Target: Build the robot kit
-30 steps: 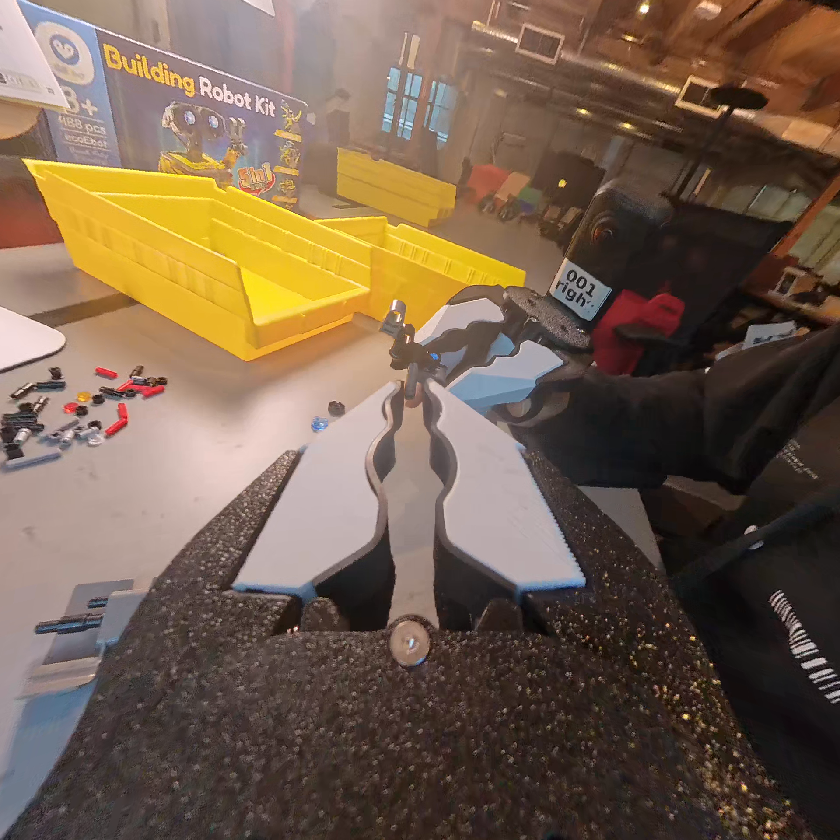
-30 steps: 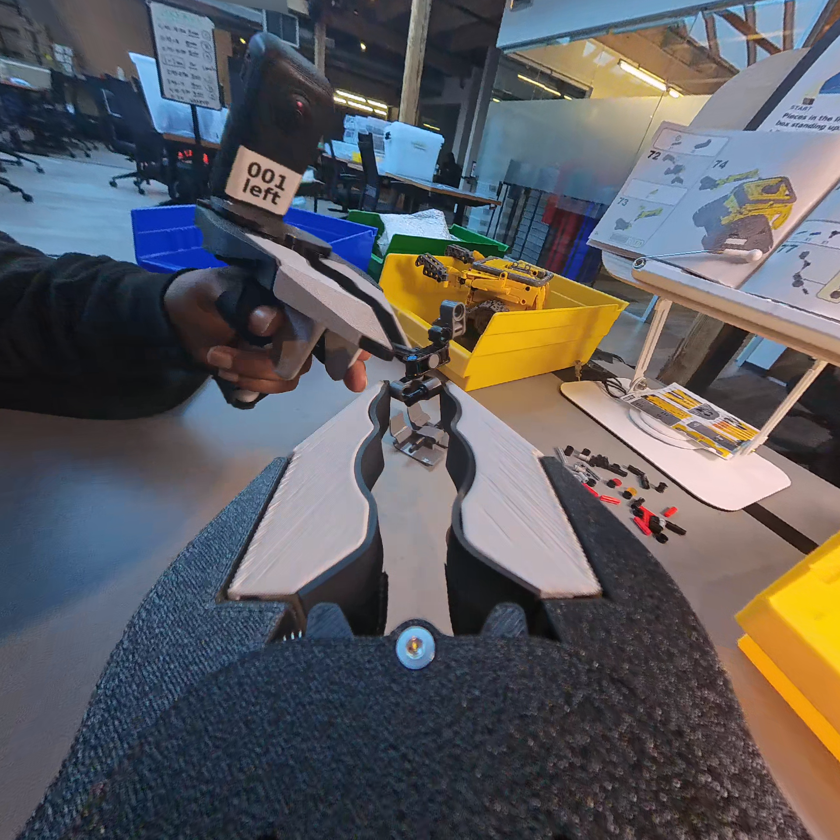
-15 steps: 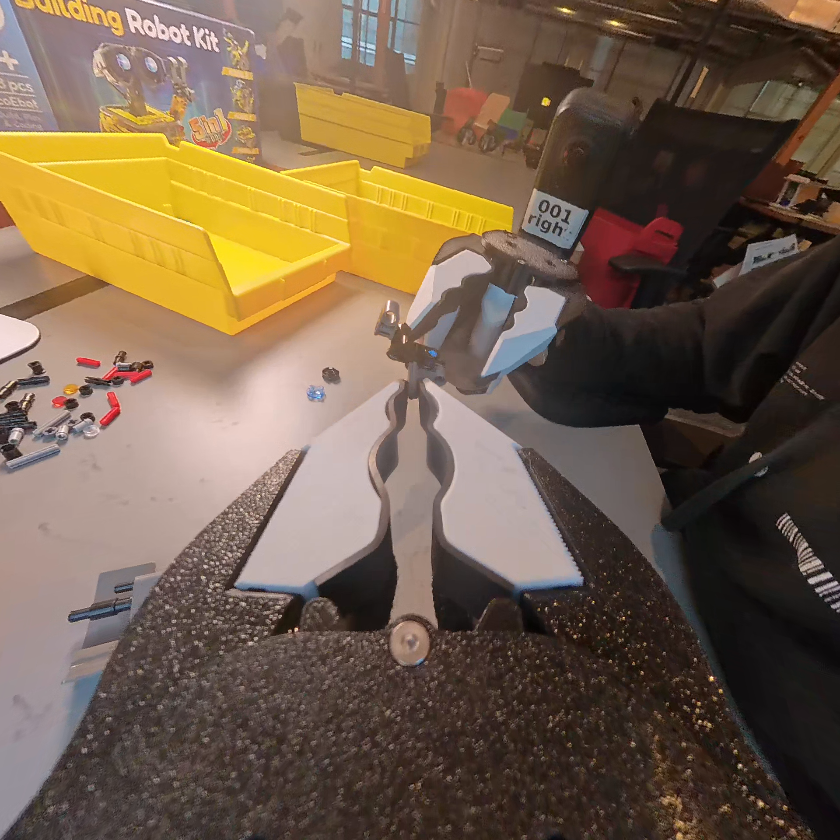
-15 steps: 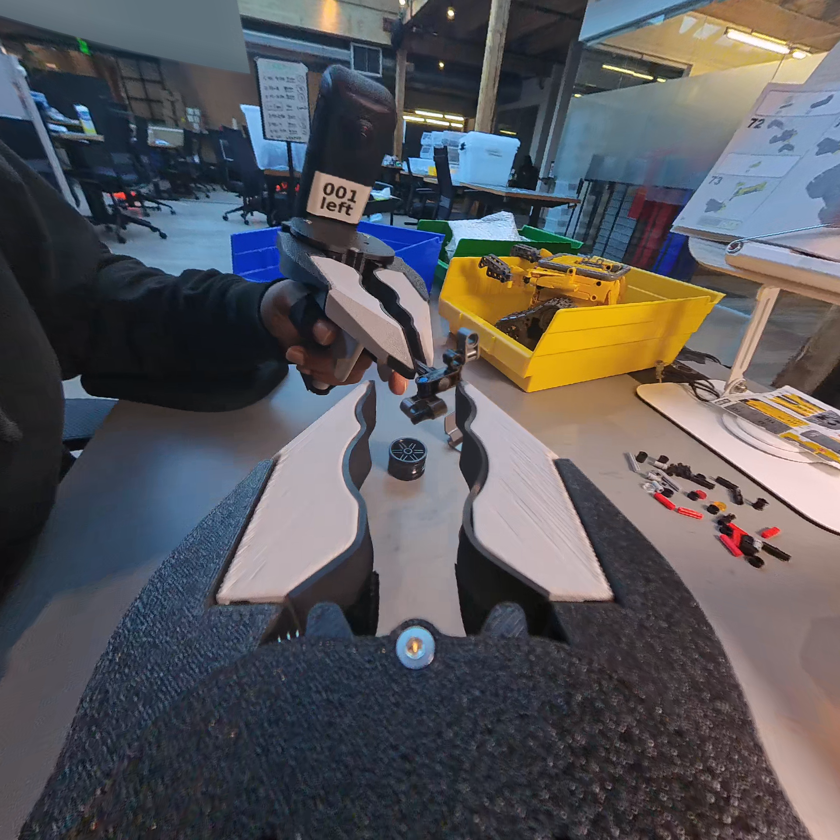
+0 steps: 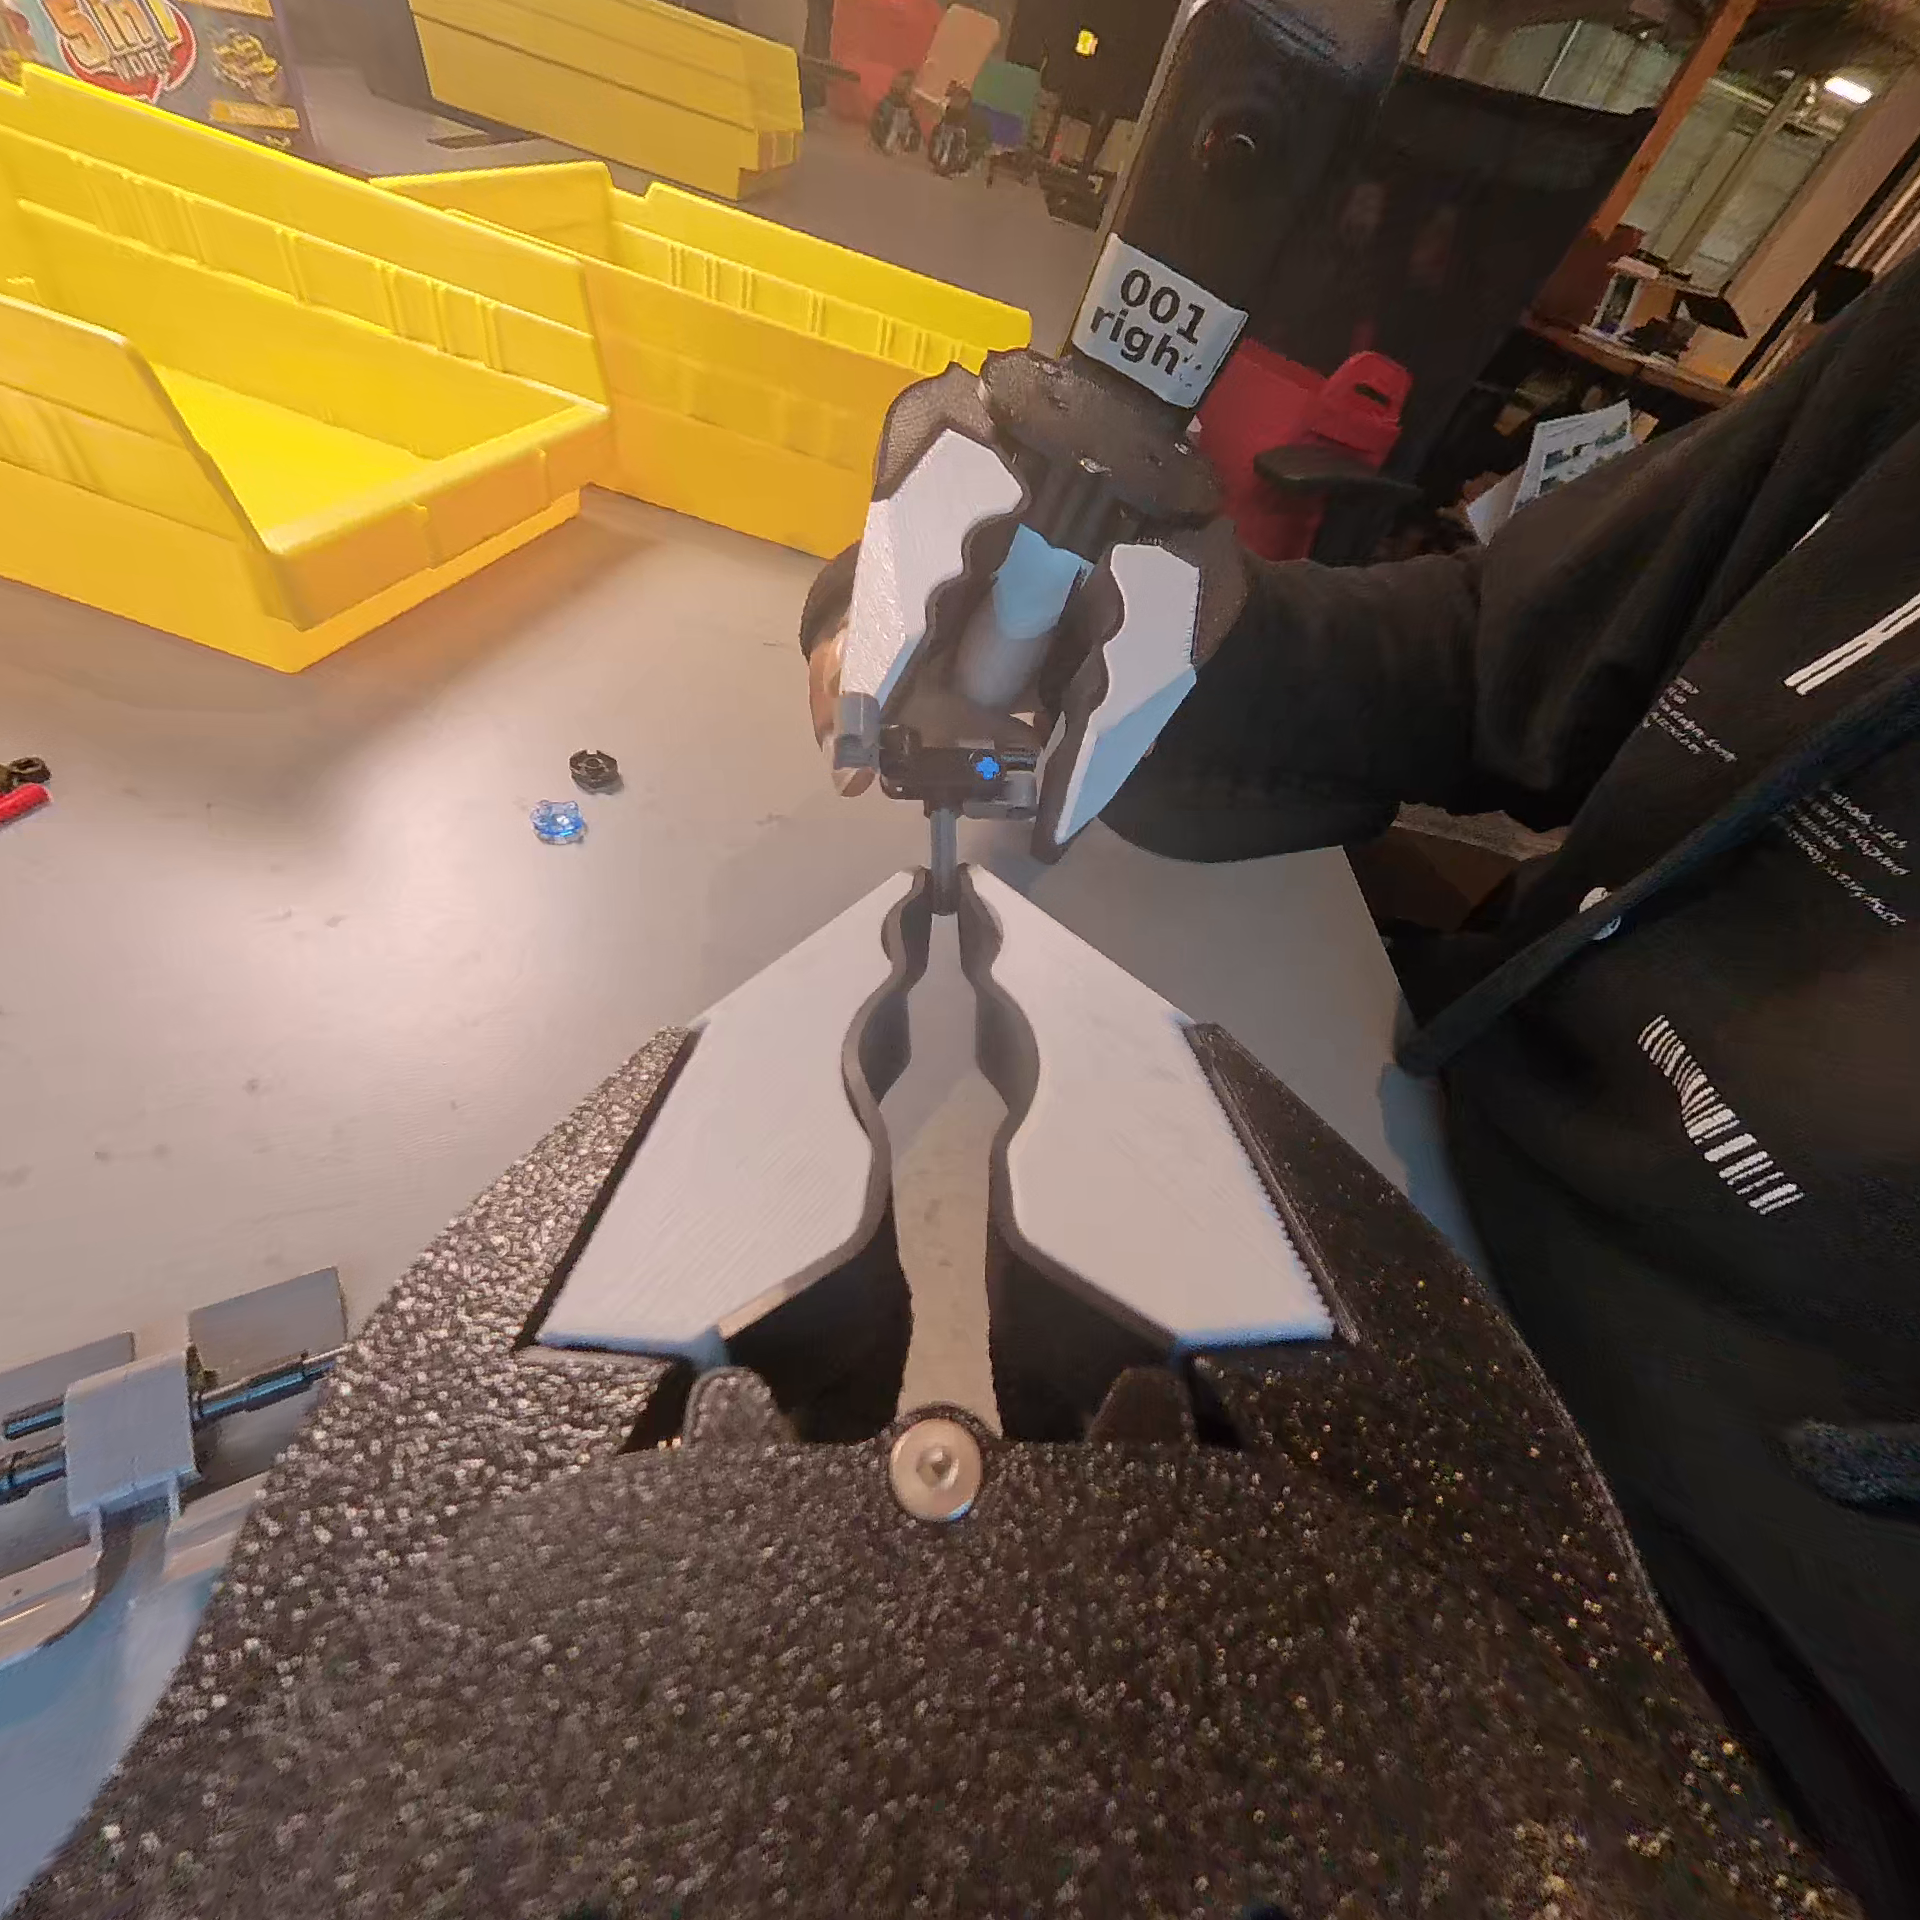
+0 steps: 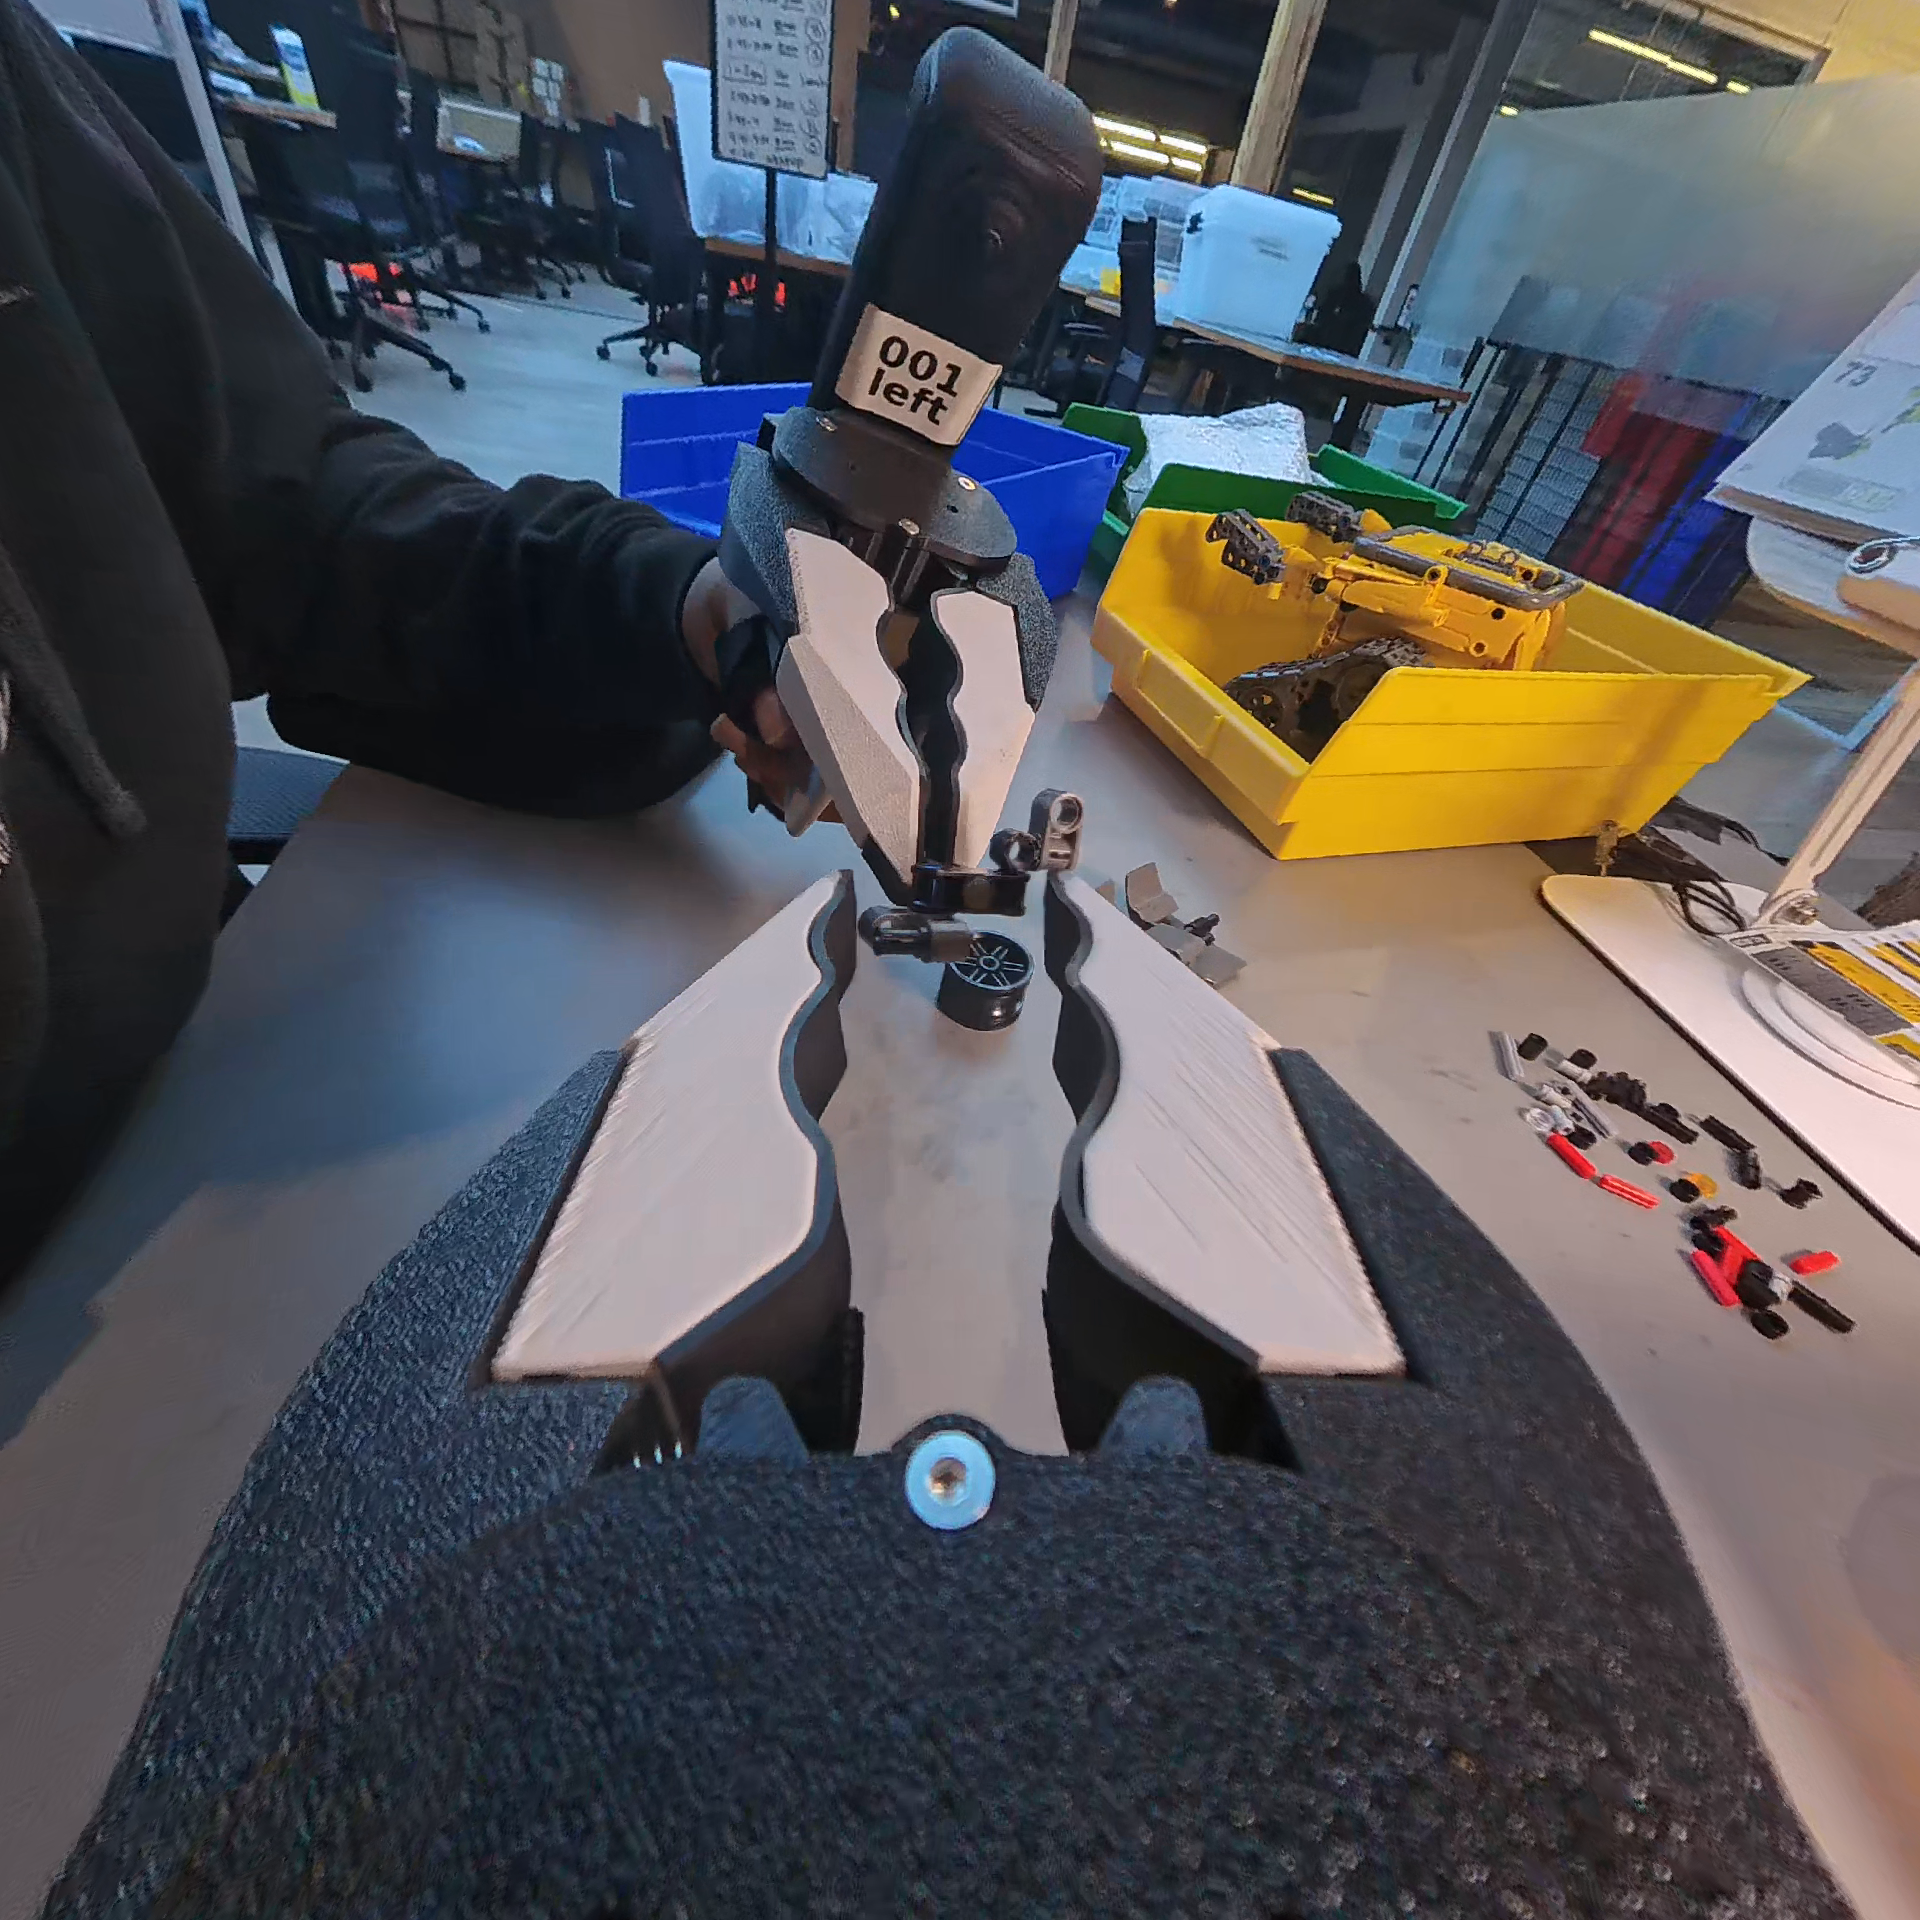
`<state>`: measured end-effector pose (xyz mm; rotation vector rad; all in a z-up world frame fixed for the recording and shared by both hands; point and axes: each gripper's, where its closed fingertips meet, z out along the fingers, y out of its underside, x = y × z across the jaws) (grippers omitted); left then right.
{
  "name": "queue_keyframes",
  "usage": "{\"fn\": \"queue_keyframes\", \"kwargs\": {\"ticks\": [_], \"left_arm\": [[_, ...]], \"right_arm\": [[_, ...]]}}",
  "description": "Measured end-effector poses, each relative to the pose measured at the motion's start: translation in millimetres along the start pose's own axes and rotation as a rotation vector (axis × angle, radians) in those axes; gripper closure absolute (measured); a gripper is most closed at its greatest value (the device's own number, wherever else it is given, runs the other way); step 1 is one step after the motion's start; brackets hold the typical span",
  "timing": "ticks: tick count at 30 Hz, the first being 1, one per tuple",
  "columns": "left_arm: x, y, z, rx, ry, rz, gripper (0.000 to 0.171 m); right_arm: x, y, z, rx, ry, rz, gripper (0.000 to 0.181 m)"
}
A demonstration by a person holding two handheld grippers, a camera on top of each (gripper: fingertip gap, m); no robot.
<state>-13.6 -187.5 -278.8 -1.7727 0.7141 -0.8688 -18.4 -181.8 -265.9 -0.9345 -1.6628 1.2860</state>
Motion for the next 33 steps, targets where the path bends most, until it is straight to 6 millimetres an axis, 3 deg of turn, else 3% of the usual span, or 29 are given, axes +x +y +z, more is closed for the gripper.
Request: {"fn": "queue_keyframes", "kwargs": {"ticks": [4,15,25,33], "left_arm": [[5,4,-1,-0.024,0.03,0.018,0.168],[24,21,3,-0.116,0.148,0.036,0.168],[23,22,1,-0.109,0.166,0.019,0.168],[13,24,0,-0.145,0.076,0.081,0.168]], "right_arm": [[-9,-1,1,0.012,-0.06,0.016,0.135],[-26,3,-1,-0.007,-0.168,0.031,0.134],[-28,5,-3,-0.017,-0.195,0.059,0.139],[-22,12,0,-0.055,-0.176,0.13,0.138]]}}
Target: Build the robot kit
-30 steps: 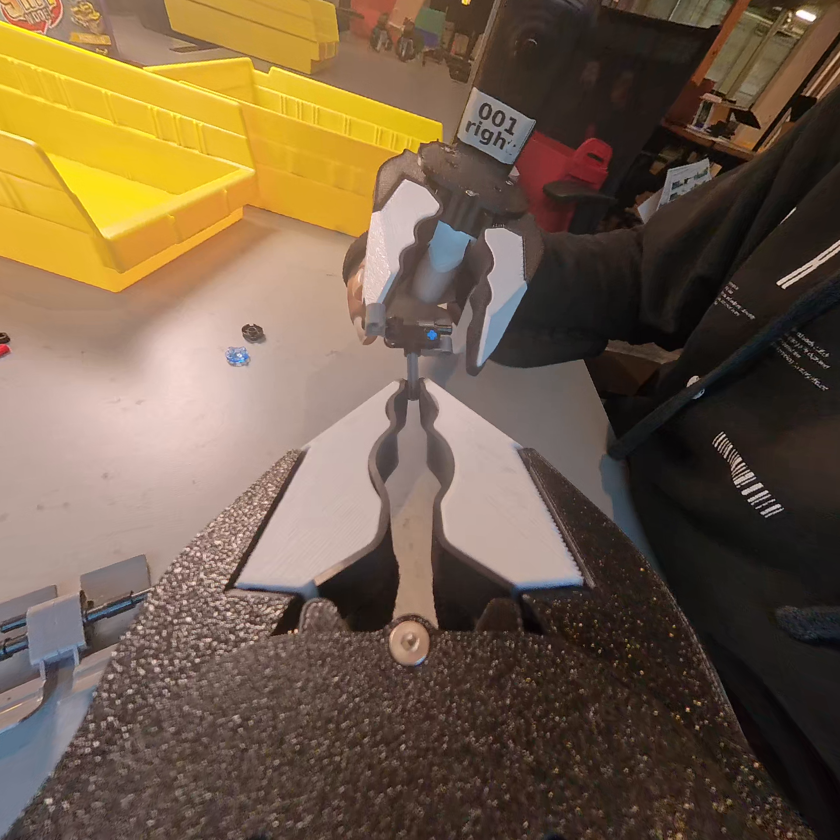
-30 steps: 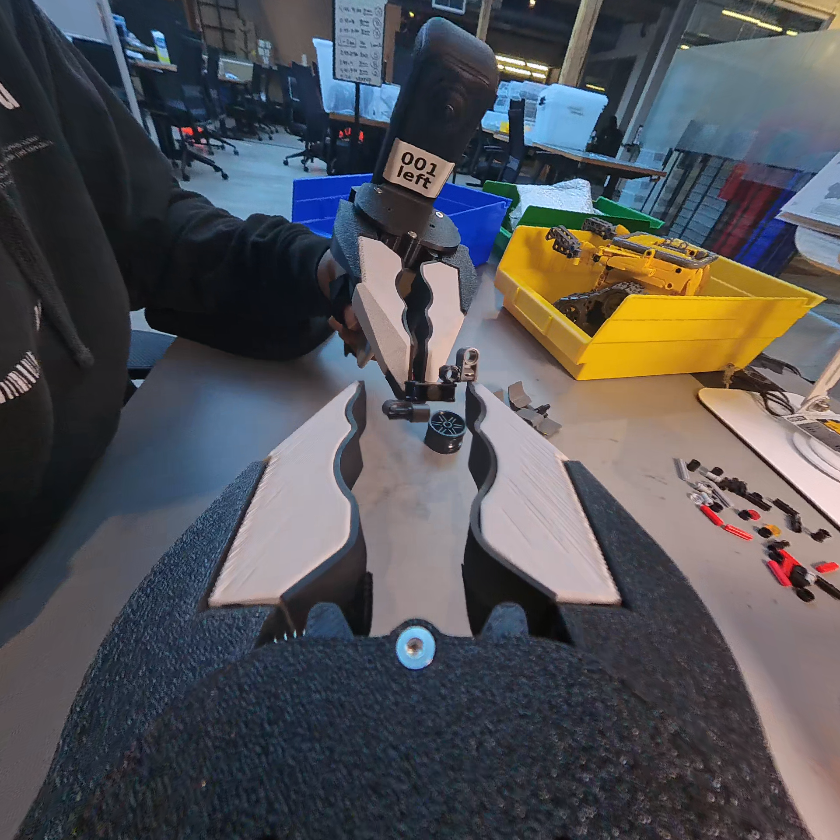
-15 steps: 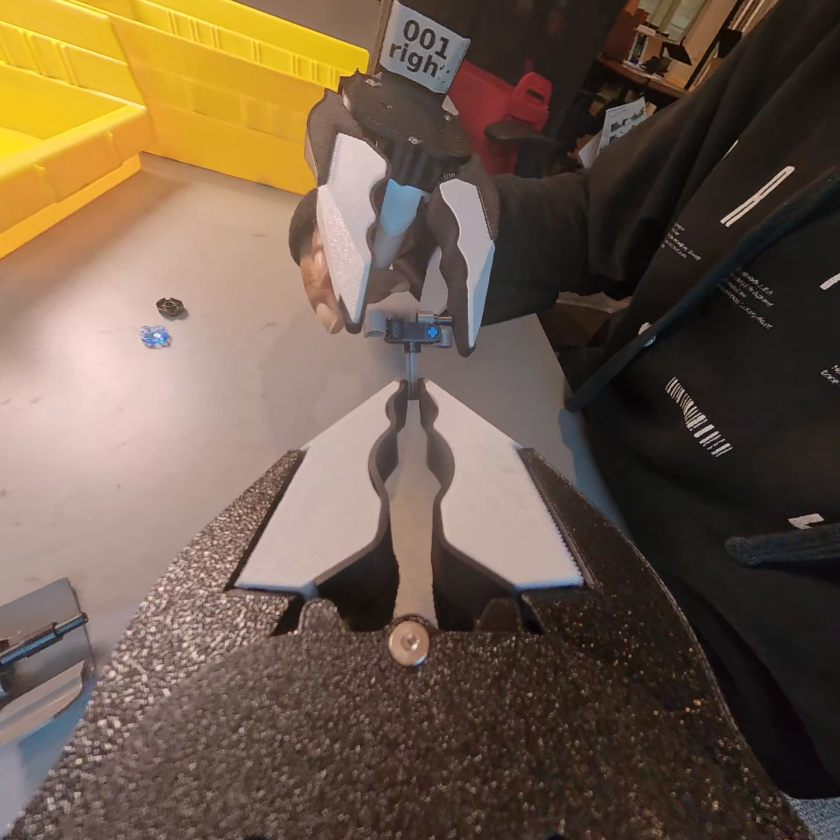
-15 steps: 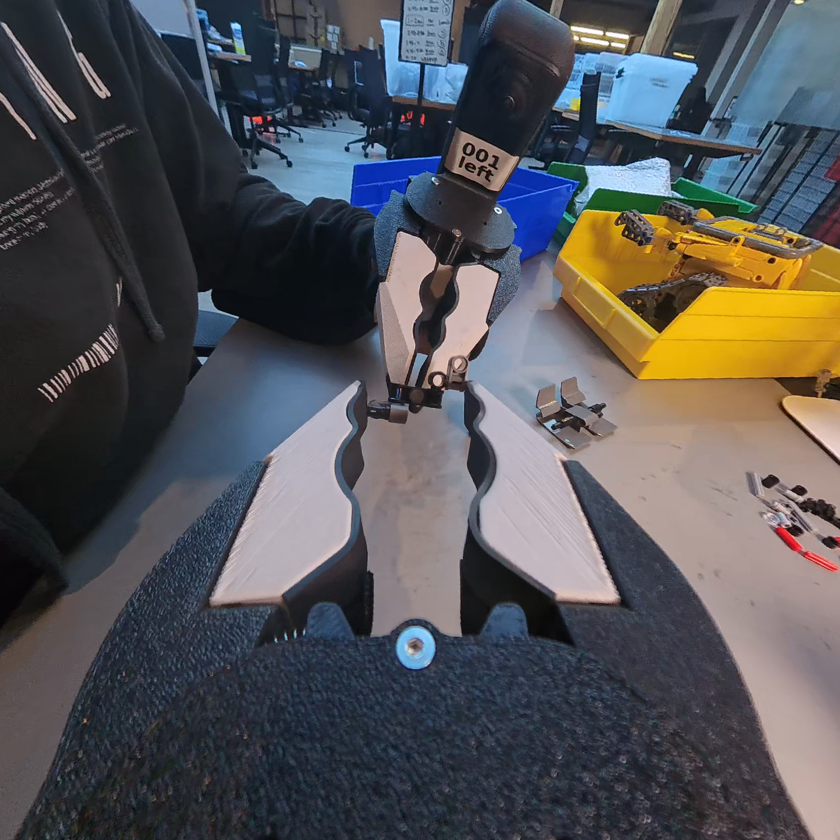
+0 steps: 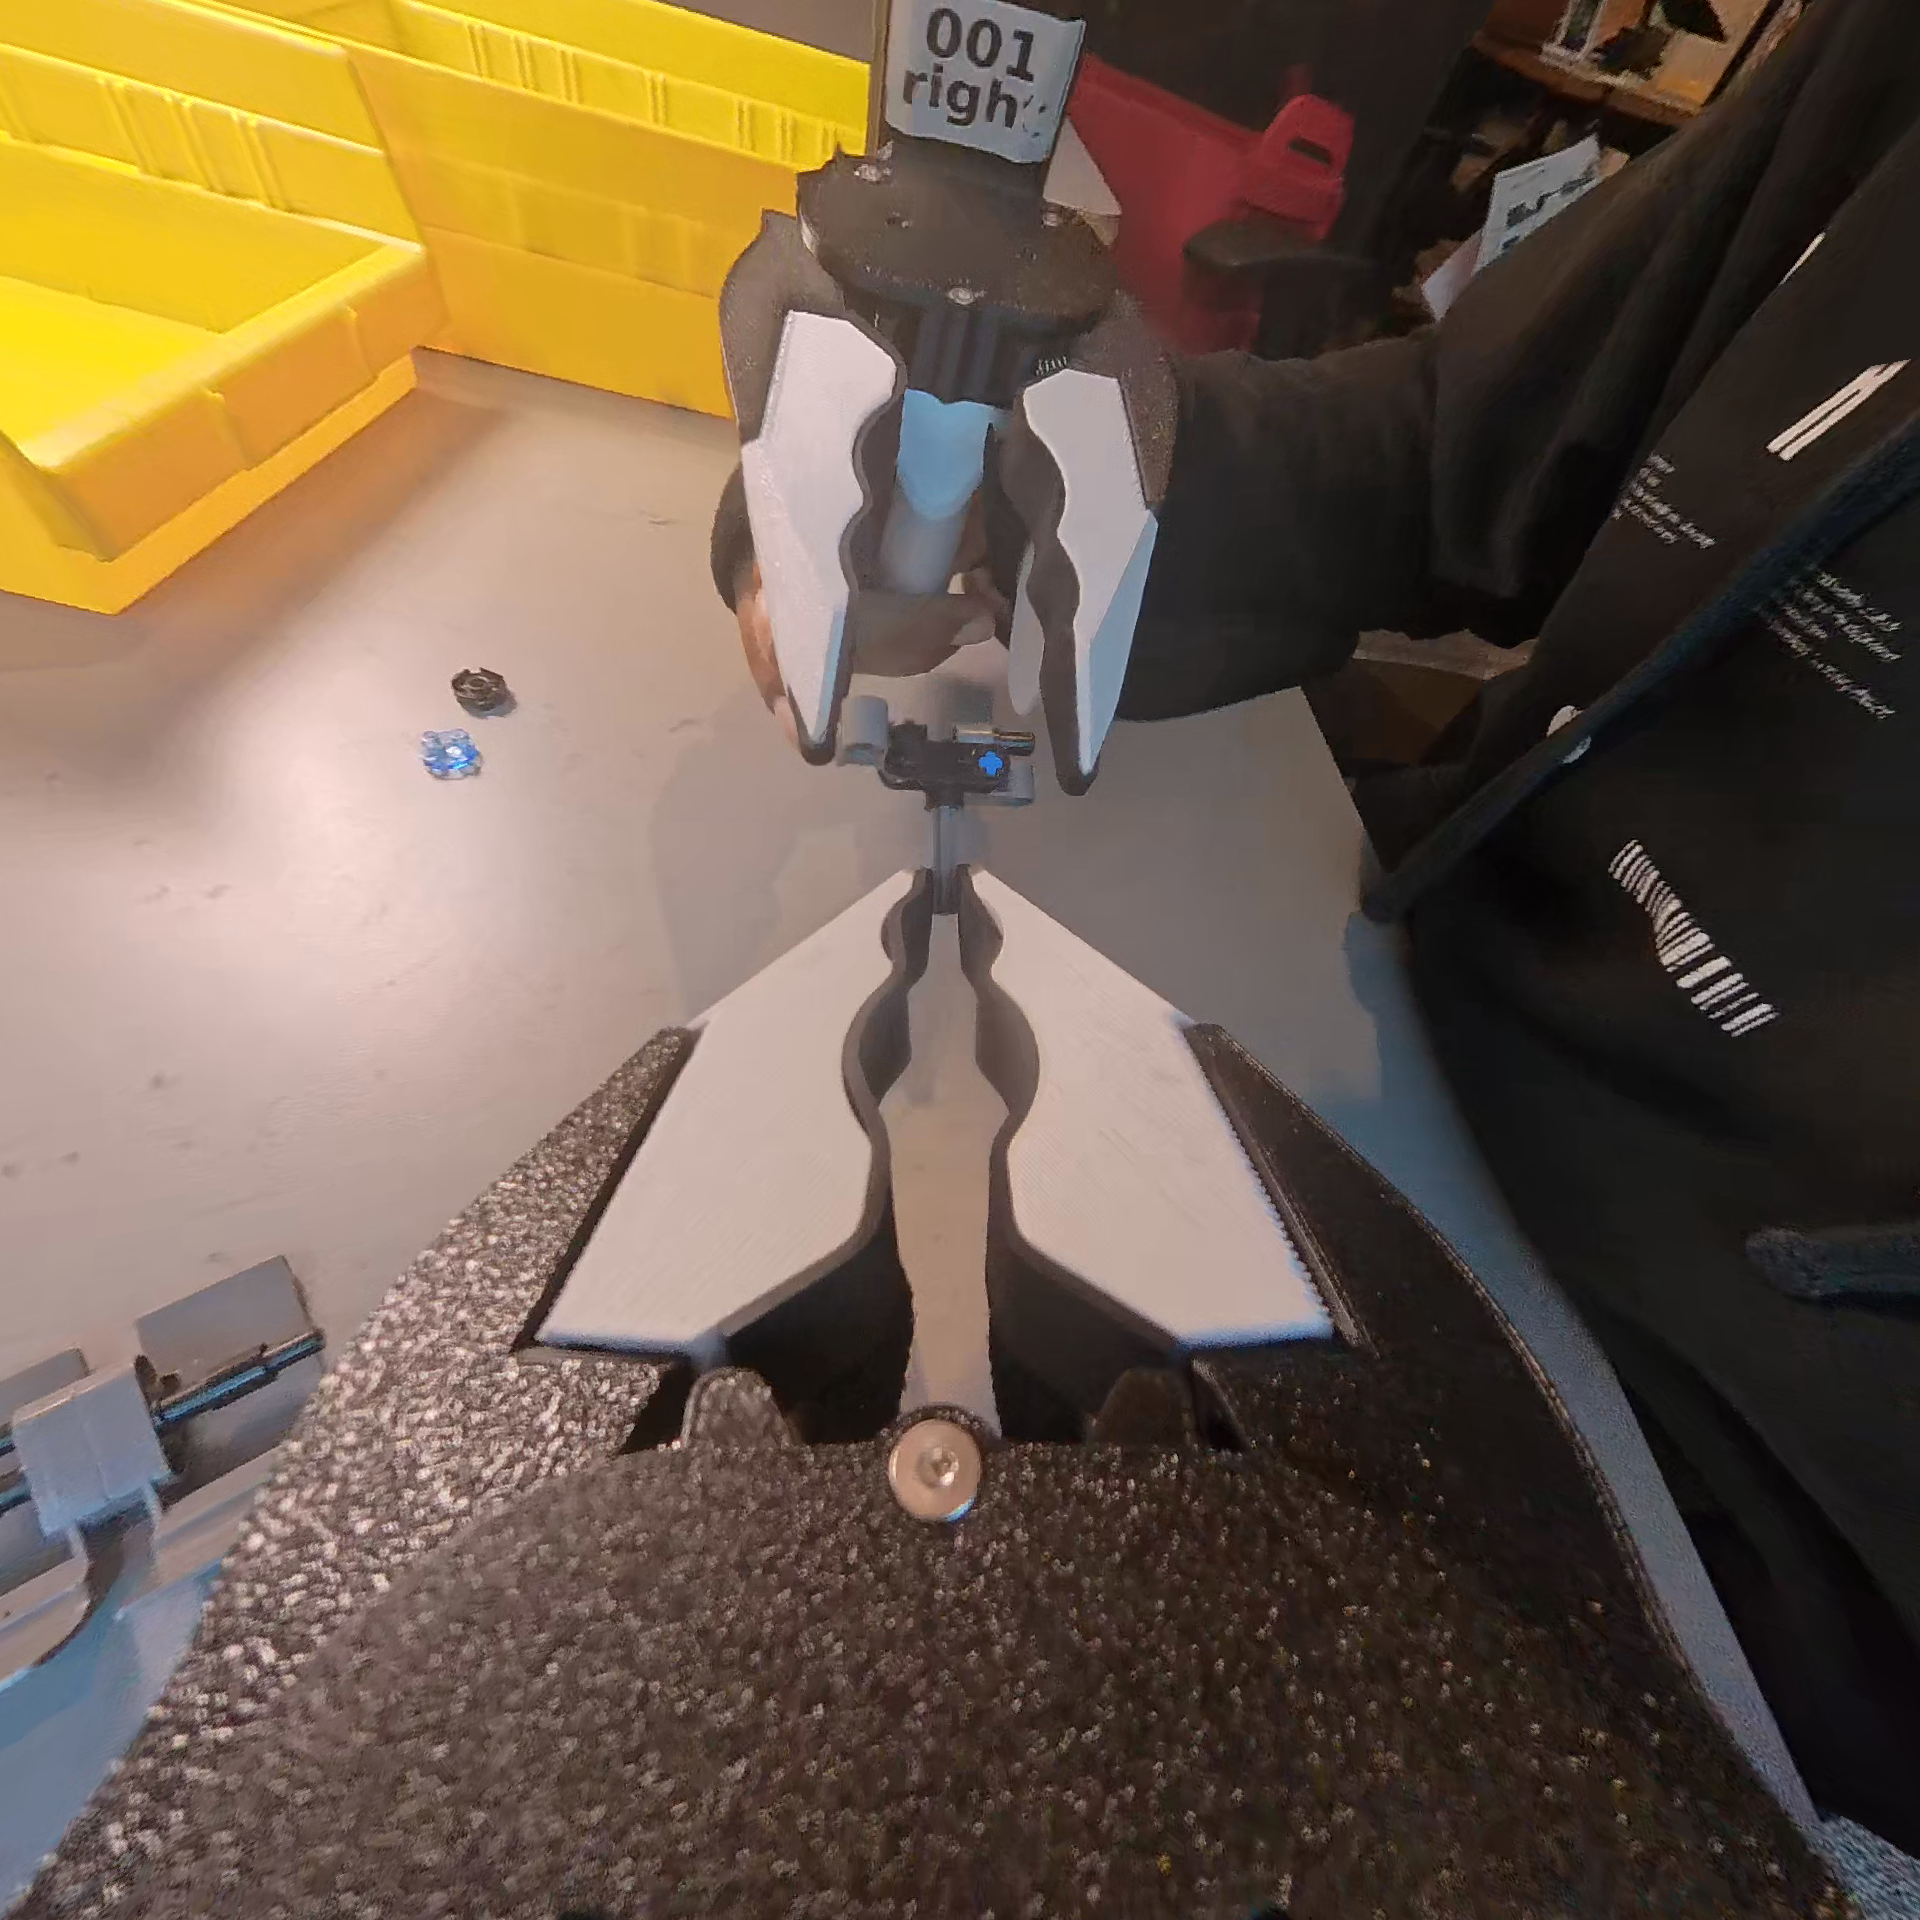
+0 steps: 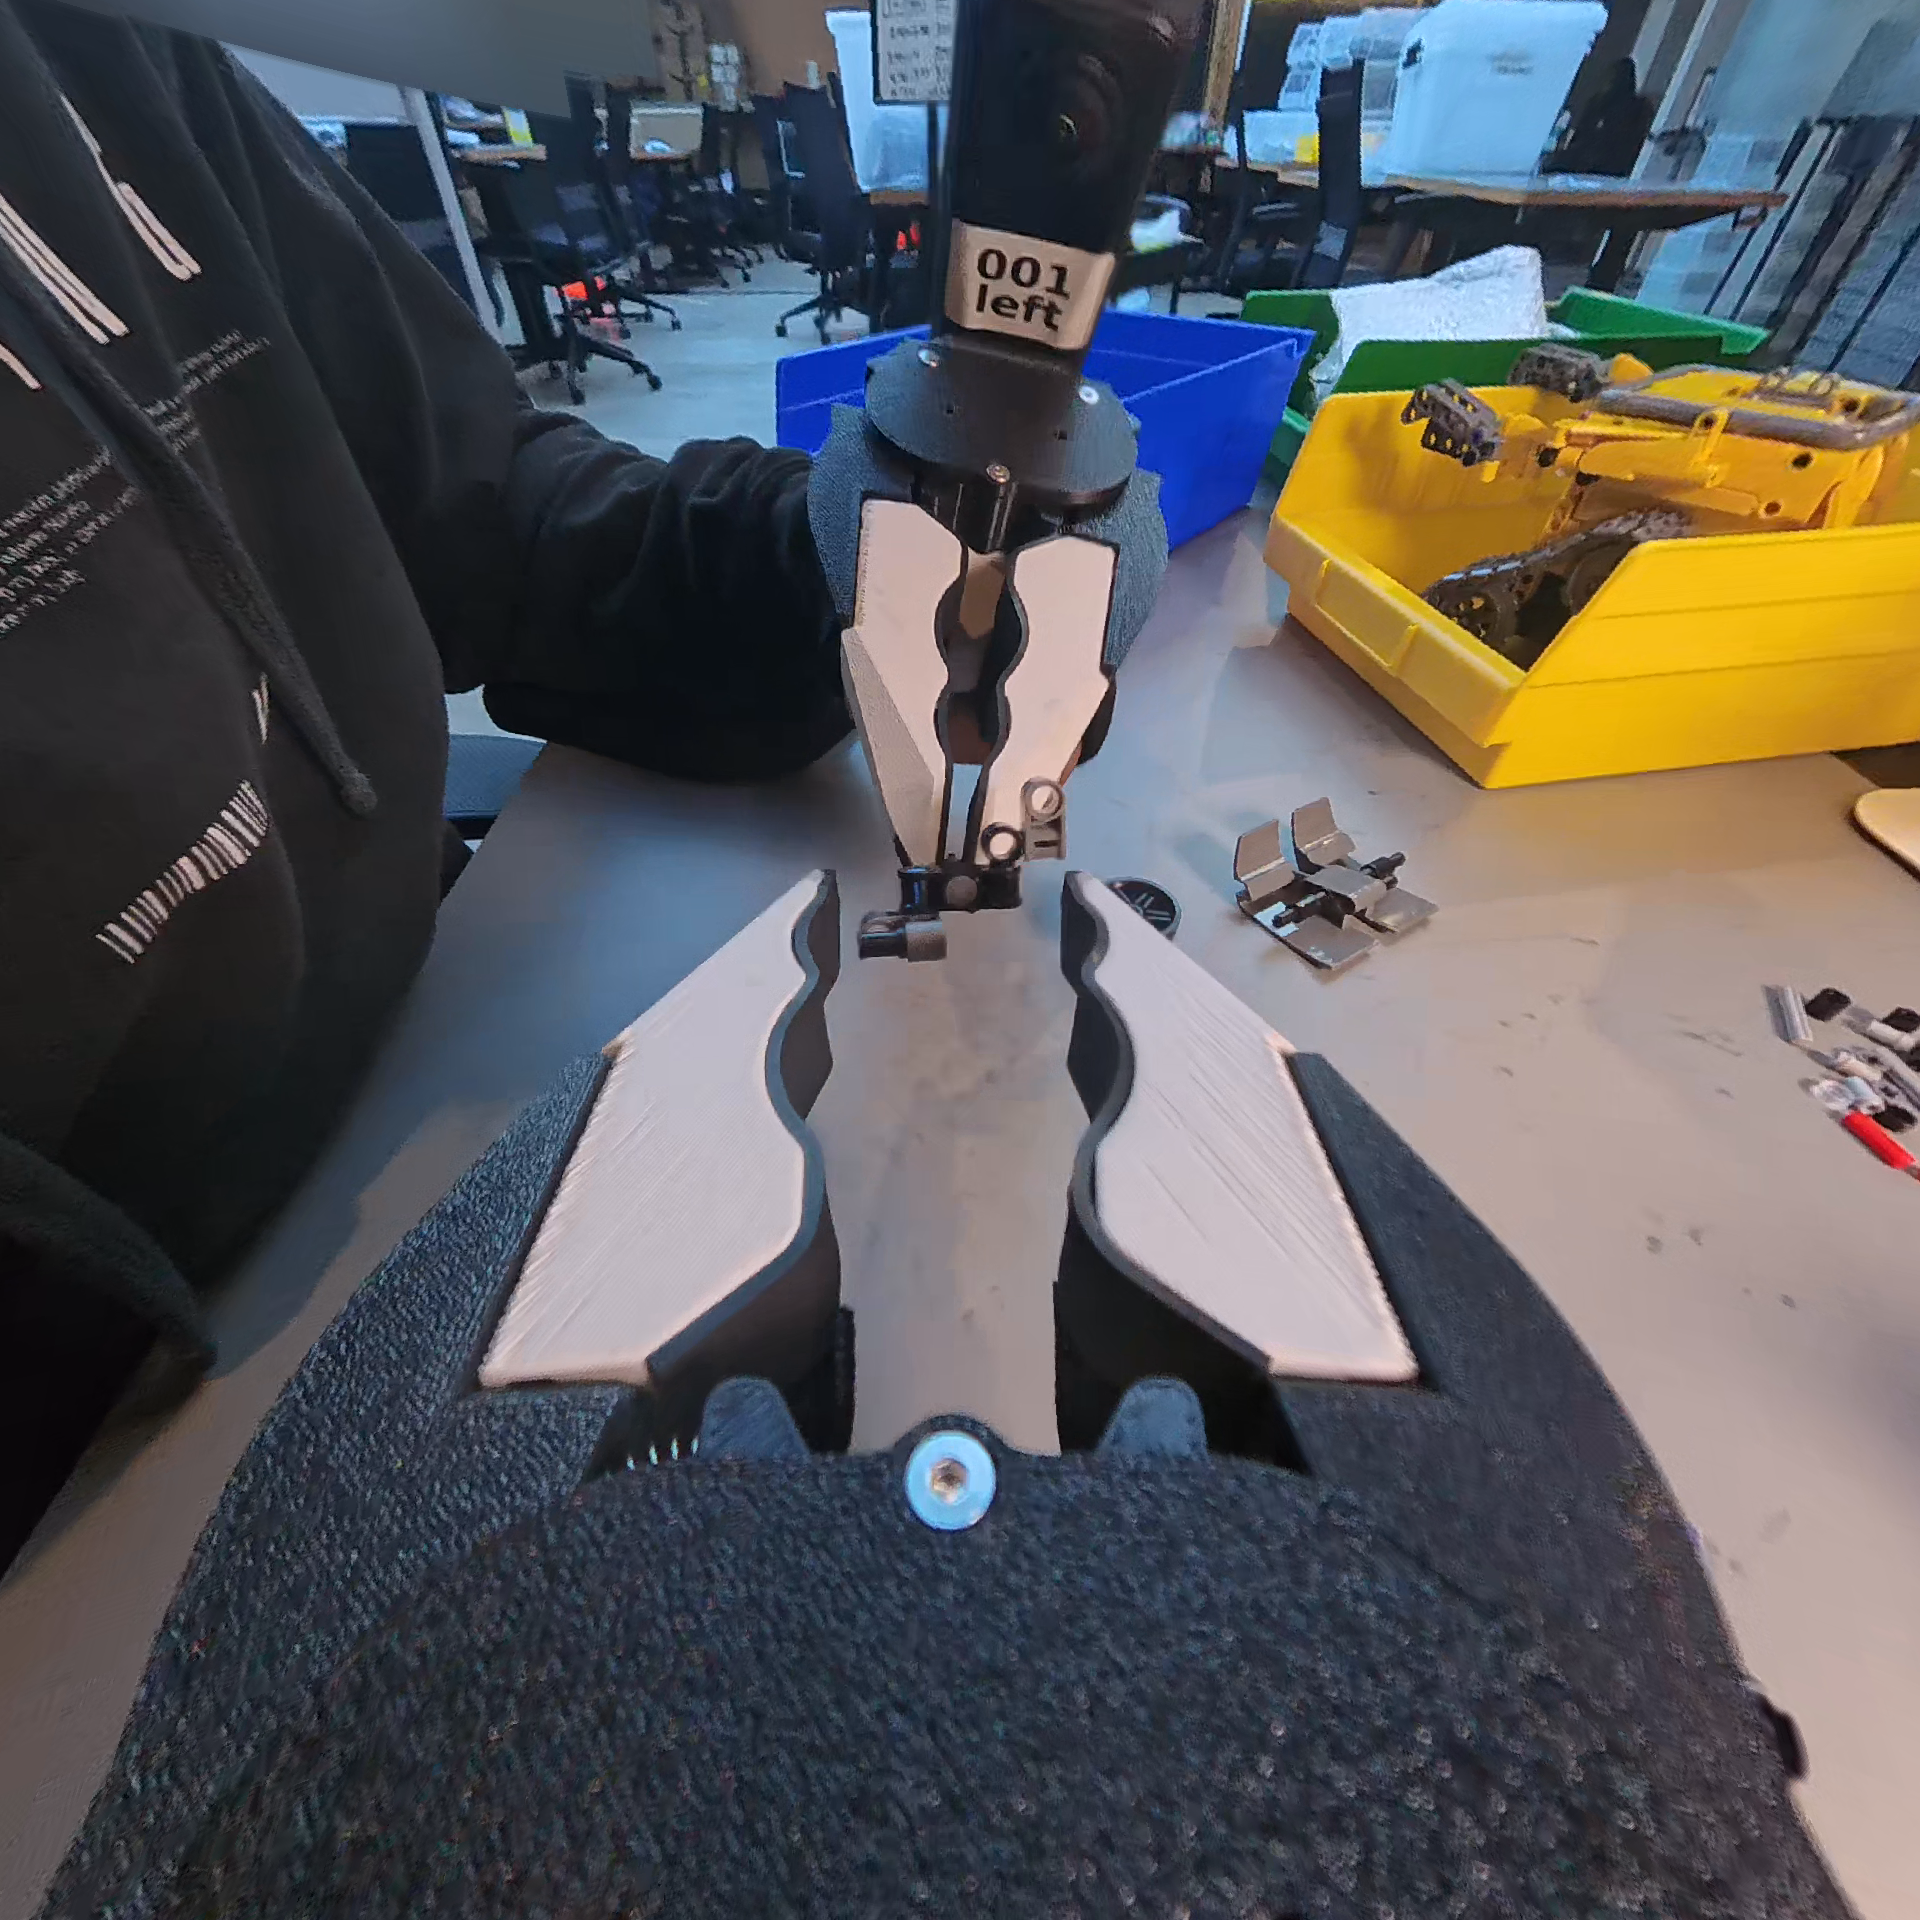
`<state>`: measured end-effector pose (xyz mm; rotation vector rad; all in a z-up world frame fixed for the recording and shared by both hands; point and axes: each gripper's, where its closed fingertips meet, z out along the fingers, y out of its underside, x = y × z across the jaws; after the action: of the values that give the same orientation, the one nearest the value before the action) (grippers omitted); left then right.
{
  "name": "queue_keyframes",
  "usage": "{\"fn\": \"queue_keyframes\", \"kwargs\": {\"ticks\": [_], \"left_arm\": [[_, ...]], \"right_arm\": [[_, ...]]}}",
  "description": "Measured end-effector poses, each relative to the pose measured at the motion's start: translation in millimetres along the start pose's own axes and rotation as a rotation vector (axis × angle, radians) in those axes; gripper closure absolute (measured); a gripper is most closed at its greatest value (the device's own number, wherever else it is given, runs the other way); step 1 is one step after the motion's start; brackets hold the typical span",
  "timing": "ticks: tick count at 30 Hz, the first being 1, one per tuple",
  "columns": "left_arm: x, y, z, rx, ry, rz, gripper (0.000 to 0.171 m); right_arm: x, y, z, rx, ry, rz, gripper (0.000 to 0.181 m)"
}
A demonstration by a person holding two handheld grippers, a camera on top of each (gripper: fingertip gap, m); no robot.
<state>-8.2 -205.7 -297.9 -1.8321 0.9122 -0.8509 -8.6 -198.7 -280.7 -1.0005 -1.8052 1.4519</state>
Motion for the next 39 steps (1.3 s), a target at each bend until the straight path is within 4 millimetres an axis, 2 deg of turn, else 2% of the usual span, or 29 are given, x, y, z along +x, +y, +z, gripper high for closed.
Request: {"fn": "queue_keyframes", "kwargs": {"ticks": [2,4,9,15,20,27,30,34,39], "left_arm": [[-7,2,-1,-0.026,-0.058,0.024,0.168],[-13,7,-1,-0.062,-0.103,0.054,0.168],[-13,10,2,-0.086,-0.124,0.086,0.168],[-12,12,3,-0.096,-0.115,0.08,0.168],[-19,8,0,-0.058,-0.145,0.054,0.167],[-26,3,2,-0.003,-0.175,0.018,0.151],[-31,-6,-3,0.048,-0.205,0.001,0.141],[-46,-16,-17,0.11,-0.303,0.008,0.136],[-63,-14,-38,0.112,-0.388,0.013,0.156]], "right_arm": [[1,2,0,-0.01,-0.001,0.033,0.14],[7,4,1,-0.025,0.028,0.061,0.149],[12,17,6,-0.08,0.053,0.063,0.154],[11,19,7,-0.082,0.045,0.063,0.157],[18,17,7,-0.063,0.073,0.1,0.157],[27,10,2,-0.006,0.116,0.132,0.157],[36,5,-4,0.025,0.161,0.14,0.157],[50,-4,-16,0.097,0.216,0.182,0.157],[59,-8,-25,0.14,0.258,0.204,0.157]]}}
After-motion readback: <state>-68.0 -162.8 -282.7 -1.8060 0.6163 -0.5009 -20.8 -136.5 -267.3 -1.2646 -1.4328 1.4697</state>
